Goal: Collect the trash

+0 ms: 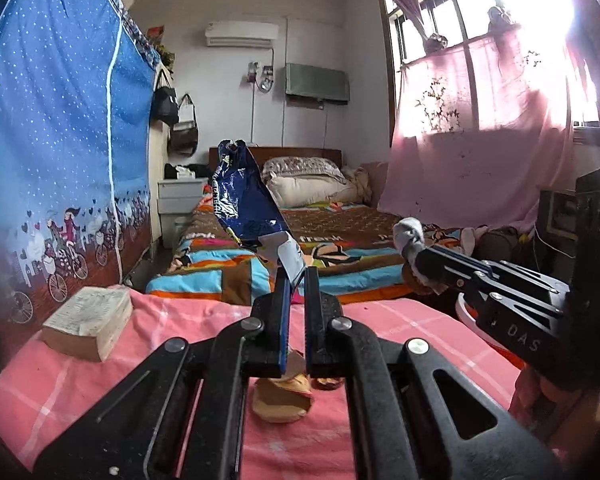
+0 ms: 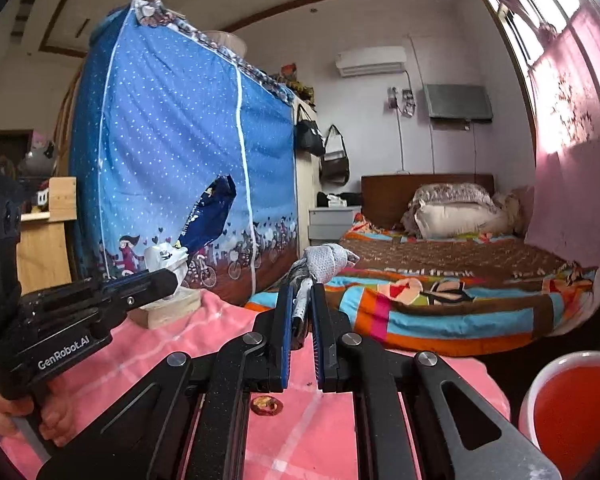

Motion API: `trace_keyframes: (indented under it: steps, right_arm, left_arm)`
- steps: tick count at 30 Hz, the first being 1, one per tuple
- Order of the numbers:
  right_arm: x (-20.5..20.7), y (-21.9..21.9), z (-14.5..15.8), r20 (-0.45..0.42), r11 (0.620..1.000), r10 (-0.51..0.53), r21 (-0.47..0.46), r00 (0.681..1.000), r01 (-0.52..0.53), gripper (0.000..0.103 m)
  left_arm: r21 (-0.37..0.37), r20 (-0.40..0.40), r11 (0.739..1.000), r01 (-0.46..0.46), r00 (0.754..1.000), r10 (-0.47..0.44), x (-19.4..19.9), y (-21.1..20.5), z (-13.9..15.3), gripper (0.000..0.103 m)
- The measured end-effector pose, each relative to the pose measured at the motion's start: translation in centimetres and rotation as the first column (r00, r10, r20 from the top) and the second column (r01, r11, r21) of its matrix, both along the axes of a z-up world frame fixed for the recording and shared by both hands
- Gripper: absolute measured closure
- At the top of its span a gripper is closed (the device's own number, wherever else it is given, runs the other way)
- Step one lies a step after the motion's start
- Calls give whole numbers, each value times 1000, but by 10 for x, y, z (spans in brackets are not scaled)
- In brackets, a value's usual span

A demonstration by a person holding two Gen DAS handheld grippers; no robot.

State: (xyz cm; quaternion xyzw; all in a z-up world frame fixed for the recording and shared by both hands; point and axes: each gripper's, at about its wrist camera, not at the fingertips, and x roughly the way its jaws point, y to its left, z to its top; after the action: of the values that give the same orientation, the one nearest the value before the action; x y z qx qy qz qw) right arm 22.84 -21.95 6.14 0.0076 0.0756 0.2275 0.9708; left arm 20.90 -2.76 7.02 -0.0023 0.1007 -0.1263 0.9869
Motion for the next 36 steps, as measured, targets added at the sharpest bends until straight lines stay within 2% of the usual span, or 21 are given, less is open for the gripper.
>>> trace_keyframes:
  steps: [3,7,11,14,17,23,29,30,31,33,36]
  right_arm:
    - [8,0,-6,-109,999,-15,-45,994,10,96]
    - [12,-2,-18,-208,996,-20,-91,978,1,96]
    - [13,-6,-31,-284,993,-16,-113,959,-17,96]
    - [18,-10,-44,-363,992,-5,-120,932,-41,96]
    - [18,-15,-52,-411,992,-6,-118,912,-47,95]
    - [17,-18,-56,-446,994,14,-95,895,-63,94]
    - [28,-15,-58,-498,995,35,-60,866,-74,91]
    - [30,-14,-59,-505,995,37,-57,862,-76,87]
    - [31,-14,-59,-509,995,44,-53,860,-82,76]
    - [31,-12,-58,-507,995,57,-41,860,-90,63]
    - [32,-7,-55,-499,994,58,-51,865,-96,62]
  left_arm:
    - [-12,-47,1000,5,999,-6,2,-1,-3,68]
    - [-35,-135,999,23,990,-28,4,-5,-9,68]
    - [-31,-224,998,58,972,-64,4,-12,-17,68]
    - [-30,-296,997,77,951,-83,5,-22,-24,68]
    - [-36,-361,995,96,927,-103,6,-28,-31,68]
    - [-42,-439,992,118,890,-124,6,-34,-40,68]
    - [-55,-457,992,115,880,-127,6,-31,-43,68]
    - [-58,-459,992,115,879,-128,6,-31,-43,68]
    - [-60,-461,992,115,878,-130,6,-31,-43,68]
    - [-61,-466,991,116,875,-131,7,-32,-44,68]
    - [-64,-474,991,117,870,-133,10,-31,-46,68]
